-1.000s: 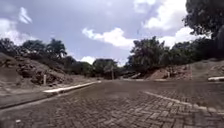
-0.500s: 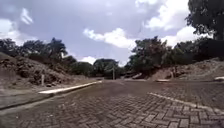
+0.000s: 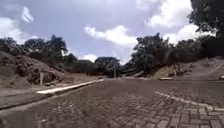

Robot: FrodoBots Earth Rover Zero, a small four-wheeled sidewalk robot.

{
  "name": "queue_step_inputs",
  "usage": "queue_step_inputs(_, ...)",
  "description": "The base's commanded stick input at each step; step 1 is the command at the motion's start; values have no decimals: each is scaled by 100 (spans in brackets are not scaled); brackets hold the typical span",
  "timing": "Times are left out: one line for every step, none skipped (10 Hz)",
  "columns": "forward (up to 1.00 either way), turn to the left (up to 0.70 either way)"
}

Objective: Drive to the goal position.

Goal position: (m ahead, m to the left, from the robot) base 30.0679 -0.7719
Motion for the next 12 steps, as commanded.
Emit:
queue_step_inputs(70, 0)
queue_step_inputs(70, 0)
queue_step_inputs(70, 0)
queue_step_inputs(70, 0)
queue_step_inputs(70, 0)
queue_step_inputs(70, 0)
queue_step_inputs(70, 0)
queue_step_inputs(70, 0)
queue_step_inputs(70, 0)
queue_step_inputs(70, 0)
queue_step_inputs(70, 0)
queue_step_inputs(70, 0)
